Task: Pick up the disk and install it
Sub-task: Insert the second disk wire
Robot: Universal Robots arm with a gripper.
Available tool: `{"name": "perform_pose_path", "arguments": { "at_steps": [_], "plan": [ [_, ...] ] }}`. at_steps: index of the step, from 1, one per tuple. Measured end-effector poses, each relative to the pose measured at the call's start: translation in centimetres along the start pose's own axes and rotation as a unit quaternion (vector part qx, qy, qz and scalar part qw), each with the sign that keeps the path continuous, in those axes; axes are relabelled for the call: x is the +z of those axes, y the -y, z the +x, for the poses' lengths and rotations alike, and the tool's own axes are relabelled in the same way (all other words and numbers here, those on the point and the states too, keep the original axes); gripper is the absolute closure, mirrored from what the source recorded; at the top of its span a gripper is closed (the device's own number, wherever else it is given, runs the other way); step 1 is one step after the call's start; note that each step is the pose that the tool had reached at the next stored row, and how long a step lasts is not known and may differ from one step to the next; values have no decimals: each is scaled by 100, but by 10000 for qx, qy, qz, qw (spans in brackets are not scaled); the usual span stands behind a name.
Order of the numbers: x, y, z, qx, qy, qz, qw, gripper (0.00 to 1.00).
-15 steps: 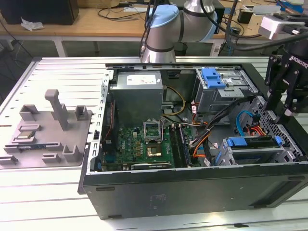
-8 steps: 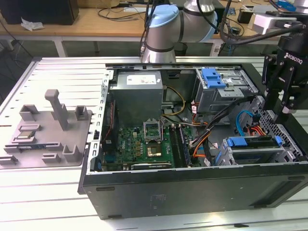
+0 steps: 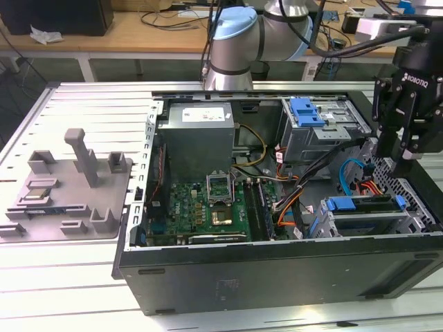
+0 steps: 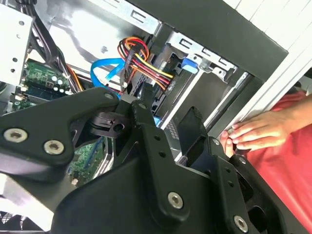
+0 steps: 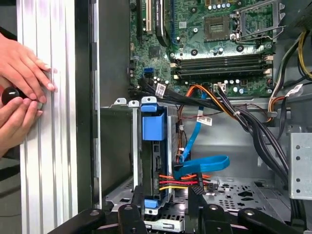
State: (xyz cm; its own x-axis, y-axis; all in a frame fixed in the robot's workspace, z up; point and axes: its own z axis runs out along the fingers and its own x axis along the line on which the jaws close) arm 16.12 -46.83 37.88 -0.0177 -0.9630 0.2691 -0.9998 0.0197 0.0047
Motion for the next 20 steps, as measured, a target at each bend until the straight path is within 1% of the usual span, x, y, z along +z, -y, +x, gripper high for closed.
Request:
{"name": "perform_pose_path", "arguments": {
  "at_steps": [2, 4, 7, 11, 15, 16, 17, 19, 20],
  "plan": [
    [0, -33, -24, 0, -30, 2, 10000, 52],
    [1, -60, -45, 0, -42, 5, 10000, 52],
    [16, -87, -65, -2, -42, 9, 10000, 52],
    [40, -117, -75, -5, -42, 12, 10000, 52],
    [48, -117, -79, -5, -43, 12, 10000, 52],
    [48, -113, -85, -7, -48, 1, 10000, 52],
    [47, -111, -91, -11, -55, -10, 10000, 52],
    [36, -107, -136, -20, -111, -44, 9999, 52],
    [36, -106, -146, -21, -121, -48, 9999, 52]
  ]
}}
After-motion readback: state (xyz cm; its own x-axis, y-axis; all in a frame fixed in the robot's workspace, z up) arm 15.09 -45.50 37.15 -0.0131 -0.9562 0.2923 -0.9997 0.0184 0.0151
